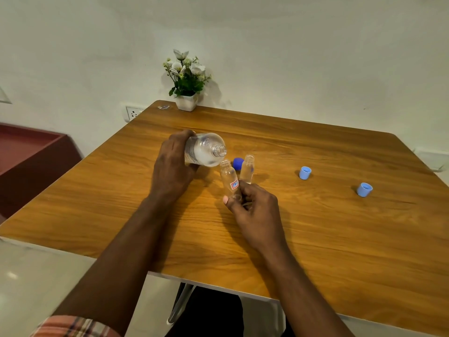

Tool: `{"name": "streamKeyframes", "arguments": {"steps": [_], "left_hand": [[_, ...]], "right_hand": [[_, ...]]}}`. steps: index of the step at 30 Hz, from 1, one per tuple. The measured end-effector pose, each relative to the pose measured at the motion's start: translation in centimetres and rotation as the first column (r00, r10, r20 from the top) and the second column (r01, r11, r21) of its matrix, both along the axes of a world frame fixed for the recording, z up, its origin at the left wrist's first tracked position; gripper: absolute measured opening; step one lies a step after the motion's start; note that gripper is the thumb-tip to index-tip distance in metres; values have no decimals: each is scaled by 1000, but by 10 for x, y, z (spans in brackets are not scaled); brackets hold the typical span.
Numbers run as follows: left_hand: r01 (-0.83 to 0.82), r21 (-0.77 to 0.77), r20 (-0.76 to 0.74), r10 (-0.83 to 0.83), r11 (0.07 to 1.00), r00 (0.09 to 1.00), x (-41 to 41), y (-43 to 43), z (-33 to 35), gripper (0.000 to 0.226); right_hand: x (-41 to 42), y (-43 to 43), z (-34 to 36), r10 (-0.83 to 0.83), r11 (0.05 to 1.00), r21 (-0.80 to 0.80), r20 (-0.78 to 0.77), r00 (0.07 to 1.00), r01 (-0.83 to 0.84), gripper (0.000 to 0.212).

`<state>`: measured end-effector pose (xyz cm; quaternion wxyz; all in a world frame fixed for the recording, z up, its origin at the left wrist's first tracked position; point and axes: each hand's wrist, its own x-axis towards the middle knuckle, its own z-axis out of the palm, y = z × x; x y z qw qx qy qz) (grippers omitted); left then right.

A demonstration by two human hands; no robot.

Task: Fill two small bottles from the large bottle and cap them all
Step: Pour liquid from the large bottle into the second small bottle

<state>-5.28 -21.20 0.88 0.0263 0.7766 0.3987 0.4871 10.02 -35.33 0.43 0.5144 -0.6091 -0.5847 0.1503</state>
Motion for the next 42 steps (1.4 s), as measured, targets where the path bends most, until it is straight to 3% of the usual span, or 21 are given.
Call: {"name": "streamKeyframes", "arguments": {"steps": [20, 25, 33, 42], "left_hand": [[-15, 58, -18, 16, 998, 1000, 0, -2, 4, 68], [-16, 55, -20, 17, 998, 1000, 0, -3, 5, 67], [-18, 78, -24, 20, 997, 1000, -1, -5, 7, 66], [-25, 104, -37, 29, 994, 999, -2, -5, 9, 63]], "right_hand": [[0, 0, 1, 8, 1000, 19, 12, 1000, -9, 16], [0, -1, 2, 10, 1000, 24, 19, 1000, -10, 30], [-1, -2, 2, 22, 1000, -7, -15, 1000, -23, 8], [-1, -3, 3, 31, 999, 6, -28, 999, -31, 13]]}}
